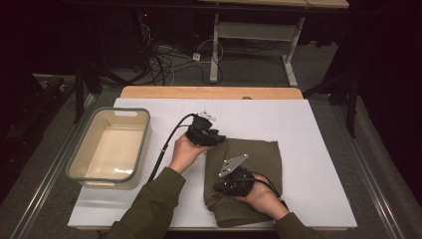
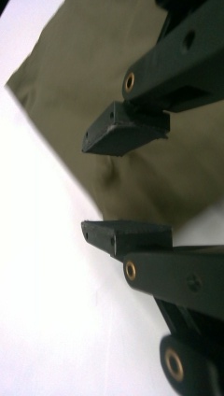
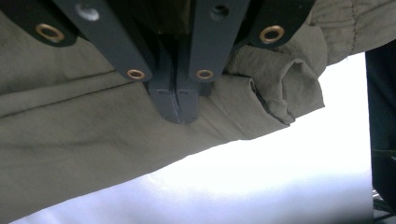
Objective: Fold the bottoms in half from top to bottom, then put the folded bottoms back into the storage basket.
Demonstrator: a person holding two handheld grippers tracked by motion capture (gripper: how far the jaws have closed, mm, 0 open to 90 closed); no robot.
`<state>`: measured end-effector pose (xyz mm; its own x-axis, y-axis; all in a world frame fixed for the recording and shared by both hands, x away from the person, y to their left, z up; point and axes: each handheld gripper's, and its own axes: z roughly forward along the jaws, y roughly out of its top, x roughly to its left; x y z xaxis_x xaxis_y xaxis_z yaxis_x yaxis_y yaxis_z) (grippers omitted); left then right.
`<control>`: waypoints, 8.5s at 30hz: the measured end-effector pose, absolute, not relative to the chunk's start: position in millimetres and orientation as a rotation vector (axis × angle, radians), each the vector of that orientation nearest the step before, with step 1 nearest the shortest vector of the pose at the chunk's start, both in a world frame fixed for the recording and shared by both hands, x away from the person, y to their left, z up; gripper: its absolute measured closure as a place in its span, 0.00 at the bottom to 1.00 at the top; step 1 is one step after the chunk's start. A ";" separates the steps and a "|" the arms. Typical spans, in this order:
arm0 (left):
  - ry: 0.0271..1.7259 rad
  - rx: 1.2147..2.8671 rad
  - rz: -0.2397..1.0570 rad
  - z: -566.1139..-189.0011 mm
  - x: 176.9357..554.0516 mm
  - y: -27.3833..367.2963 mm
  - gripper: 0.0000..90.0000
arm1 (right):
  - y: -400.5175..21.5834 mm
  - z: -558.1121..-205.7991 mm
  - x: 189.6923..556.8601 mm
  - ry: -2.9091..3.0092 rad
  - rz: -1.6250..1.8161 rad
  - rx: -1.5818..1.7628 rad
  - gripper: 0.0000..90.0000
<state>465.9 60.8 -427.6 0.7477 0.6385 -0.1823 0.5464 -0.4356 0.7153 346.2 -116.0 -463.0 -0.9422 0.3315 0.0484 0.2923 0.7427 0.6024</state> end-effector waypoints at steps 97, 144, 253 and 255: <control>0.948 2.313 0.090 -448.1 480.9 44.2 0.92 | -277.6 -460.8 275.9 2.680 0.975 0.808 0.98; 1.022 2.230 0.366 -257.7 477.6 164.8 0.92 | -111.2 -283.7 404.1 2.519 1.458 0.481 0.98; 1.242 2.146 0.385 -346.6 479.6 229.5 0.17 | -66.1 -405.7 440.3 2.667 1.264 0.729 0.42; 1.284 2.175 0.456 -352.1 482.6 222.3 0.16 | -73.7 -408.0 440.3 2.656 1.272 0.748 0.42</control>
<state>482.6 222.3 -352.1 0.4814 0.8765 0.0049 0.6830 -0.3786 0.6246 440.3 -73.7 -408.0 -0.8736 0.4729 0.1152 0.3862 0.5295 0.7553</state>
